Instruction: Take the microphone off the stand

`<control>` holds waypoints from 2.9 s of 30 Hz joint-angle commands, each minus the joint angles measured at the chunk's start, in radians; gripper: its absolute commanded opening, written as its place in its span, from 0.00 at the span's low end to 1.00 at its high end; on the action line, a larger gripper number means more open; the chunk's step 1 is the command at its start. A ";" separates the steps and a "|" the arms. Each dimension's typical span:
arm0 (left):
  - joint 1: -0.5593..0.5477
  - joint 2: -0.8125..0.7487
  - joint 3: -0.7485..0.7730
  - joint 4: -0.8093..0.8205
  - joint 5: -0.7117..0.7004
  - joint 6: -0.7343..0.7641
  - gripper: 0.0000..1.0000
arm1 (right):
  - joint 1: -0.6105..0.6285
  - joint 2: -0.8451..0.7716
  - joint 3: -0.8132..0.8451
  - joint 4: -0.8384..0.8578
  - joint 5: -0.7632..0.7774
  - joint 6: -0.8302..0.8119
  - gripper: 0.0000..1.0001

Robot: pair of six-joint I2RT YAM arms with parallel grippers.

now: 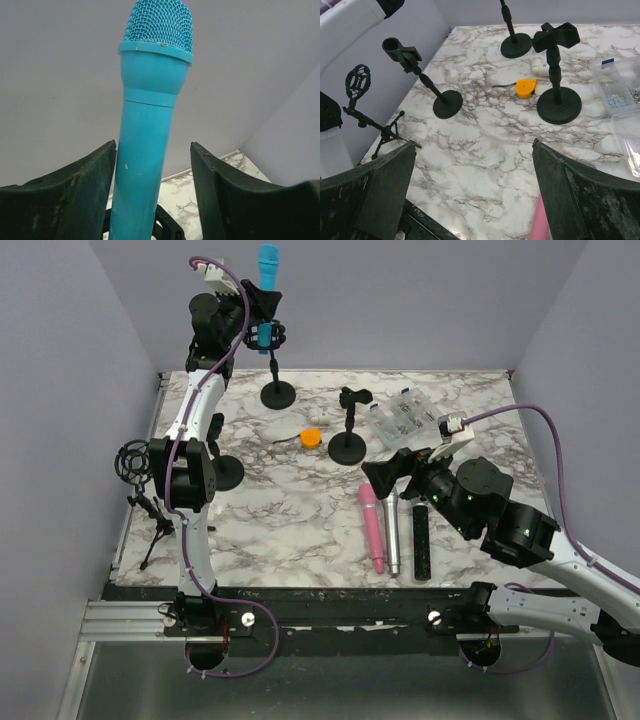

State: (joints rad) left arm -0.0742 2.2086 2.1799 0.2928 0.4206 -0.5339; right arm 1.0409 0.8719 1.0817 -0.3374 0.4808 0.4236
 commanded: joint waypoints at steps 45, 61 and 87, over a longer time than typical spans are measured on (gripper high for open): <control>-0.270 -1.151 -1.025 -0.442 -0.273 -0.306 0.00 | 0.004 -0.310 -0.113 -0.001 -0.017 -0.016 1.00; -0.785 -1.130 -1.764 0.082 -0.703 -0.641 0.00 | 0.005 -0.372 -0.164 -0.034 -0.027 0.064 1.00; -0.967 -0.502 -1.638 0.422 -0.833 -0.893 0.42 | 0.004 -0.430 -0.177 -0.095 -0.008 0.120 1.00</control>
State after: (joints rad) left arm -1.0336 1.6901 0.5087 0.6903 -0.4000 -1.3582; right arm 1.0409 0.4435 0.9077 -0.4076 0.4595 0.5323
